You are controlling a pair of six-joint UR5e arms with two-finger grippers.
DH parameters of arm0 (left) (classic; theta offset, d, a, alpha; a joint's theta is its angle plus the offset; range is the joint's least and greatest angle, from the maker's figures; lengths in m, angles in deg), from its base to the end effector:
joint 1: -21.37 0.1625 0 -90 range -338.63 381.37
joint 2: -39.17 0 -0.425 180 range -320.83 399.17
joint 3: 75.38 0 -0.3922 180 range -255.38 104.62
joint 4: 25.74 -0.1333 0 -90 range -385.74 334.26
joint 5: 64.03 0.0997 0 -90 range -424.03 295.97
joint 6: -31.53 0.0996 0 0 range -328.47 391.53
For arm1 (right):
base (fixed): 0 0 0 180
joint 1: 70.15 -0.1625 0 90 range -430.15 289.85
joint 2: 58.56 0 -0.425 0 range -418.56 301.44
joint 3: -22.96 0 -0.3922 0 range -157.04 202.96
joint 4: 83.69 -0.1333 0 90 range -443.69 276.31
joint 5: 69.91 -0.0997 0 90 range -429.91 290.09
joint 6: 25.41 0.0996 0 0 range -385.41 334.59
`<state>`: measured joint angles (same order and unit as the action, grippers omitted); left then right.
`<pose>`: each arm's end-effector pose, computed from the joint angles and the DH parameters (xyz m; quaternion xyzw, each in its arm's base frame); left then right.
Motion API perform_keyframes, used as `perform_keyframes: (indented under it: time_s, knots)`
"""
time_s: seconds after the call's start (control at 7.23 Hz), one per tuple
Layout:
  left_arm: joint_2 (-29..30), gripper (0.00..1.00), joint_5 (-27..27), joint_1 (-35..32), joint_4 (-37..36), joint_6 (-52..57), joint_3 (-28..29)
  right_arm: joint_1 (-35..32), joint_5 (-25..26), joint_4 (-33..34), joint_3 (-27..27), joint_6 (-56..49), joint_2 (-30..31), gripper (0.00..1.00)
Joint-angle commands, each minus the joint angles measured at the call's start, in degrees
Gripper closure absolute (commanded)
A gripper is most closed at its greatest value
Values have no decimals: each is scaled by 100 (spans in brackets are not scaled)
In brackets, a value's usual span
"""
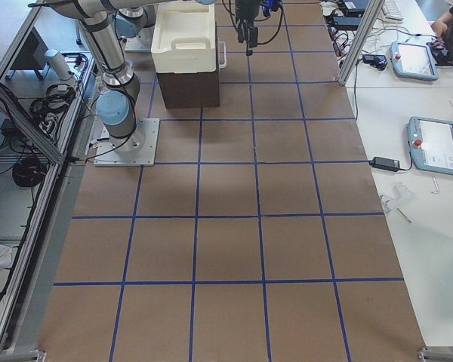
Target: Put scissors in drawer and close it
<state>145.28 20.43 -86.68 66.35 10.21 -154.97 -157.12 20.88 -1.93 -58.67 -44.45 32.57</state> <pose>-0.3198 -0.5200 0.4201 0.0317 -0.9960 -0.0801 0.0225 0.1064 -0.4866 0.5548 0.1392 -0.9902 0.0095 0.0089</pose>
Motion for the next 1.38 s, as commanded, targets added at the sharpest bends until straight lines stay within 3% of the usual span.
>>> perform_keyframes:
  time_s: [0.0, 0.42, 0.55, 0.83, 1.25]
  knots:
    - [-1016, 0, 1, 248, 254, 93, 5, -4, 0, -3, -2, -4, 1, 0]
    - [-1767, 0, -26, 1020, 739, 198, -258, -4, 0, -3, -2, 5, -7, 0]
    - [-1847, 0, -17, 1083, 687, 581, -415, -4, 0, -3, -2, 5, 1, 0]
    - [-2110, 0, -26, 1905, 748, 1723, -443, -4, -114, -3, -2, 14, 1, 0]
    - [-2078, 0, 79, 2033, 495, 1658, -566, 5, -123, 6, -2, -12, 1, 0]
